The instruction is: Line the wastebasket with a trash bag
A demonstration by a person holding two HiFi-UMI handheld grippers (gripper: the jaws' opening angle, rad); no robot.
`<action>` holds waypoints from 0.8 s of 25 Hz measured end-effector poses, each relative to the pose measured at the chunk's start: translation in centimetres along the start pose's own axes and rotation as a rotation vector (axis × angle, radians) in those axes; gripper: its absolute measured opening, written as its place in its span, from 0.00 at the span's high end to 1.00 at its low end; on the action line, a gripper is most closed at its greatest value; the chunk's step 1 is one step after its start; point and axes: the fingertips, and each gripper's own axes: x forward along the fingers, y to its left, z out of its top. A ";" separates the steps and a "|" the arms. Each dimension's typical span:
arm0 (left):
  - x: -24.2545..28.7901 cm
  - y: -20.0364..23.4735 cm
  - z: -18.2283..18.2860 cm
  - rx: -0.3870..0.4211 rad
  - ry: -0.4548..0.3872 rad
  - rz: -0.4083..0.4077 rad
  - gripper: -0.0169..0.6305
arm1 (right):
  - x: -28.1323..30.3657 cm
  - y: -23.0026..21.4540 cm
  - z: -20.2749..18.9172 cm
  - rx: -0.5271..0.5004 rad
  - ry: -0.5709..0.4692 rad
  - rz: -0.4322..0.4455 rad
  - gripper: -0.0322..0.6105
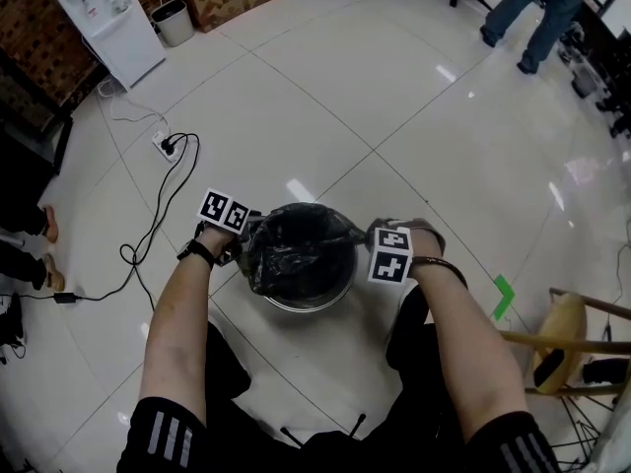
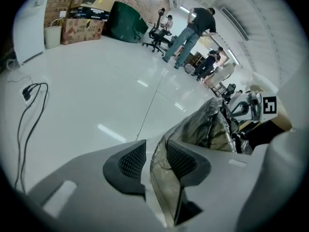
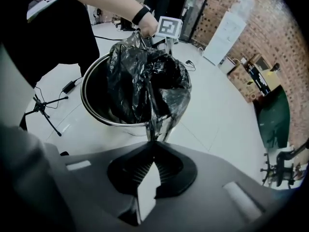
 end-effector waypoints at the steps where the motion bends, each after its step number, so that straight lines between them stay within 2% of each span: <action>1: 0.0 0.2 -0.2 -0.026 -0.001 -0.006 0.76 | 0.4 0.4 0.2 0.001 -0.001 0.016 0.94; 6: -0.2 0.6 -1.3 -0.125 -0.028 -0.052 0.73 | 1.1 1.3 1.2 0.003 -0.017 0.064 0.94; 11: -3.6 2.0 -0.7 -0.254 -0.157 -0.105 0.68 | 0.8 1.0 0.8 0.027 -0.015 0.058 0.94; 13: -5.0 2.6 -1.0 -0.259 -0.169 -0.097 0.63 | 0.9 1.0 0.9 0.033 -0.019 0.061 0.94; 15: -6.1 2.7 -1.1 -0.257 -0.182 -0.088 0.63 | 0.8 0.9 1.0 0.027 -0.019 0.056 0.94; 17: -7.3 2.9 -1.5 -0.297 -0.212 -0.089 0.63 | 0.7 1.1 1.1 0.018 -0.018 0.056 0.94; 19: -8.6 3.8 -2.3 -0.316 -0.216 -0.045 0.63 | 0.6 1.2 1.5 0.014 -0.020 0.058 0.94; 20: -9.5 4.0 -2.4 -0.295 -0.209 -0.010 0.64 | 0.6 1.1 1.6 0.015 -0.023 0.057 0.94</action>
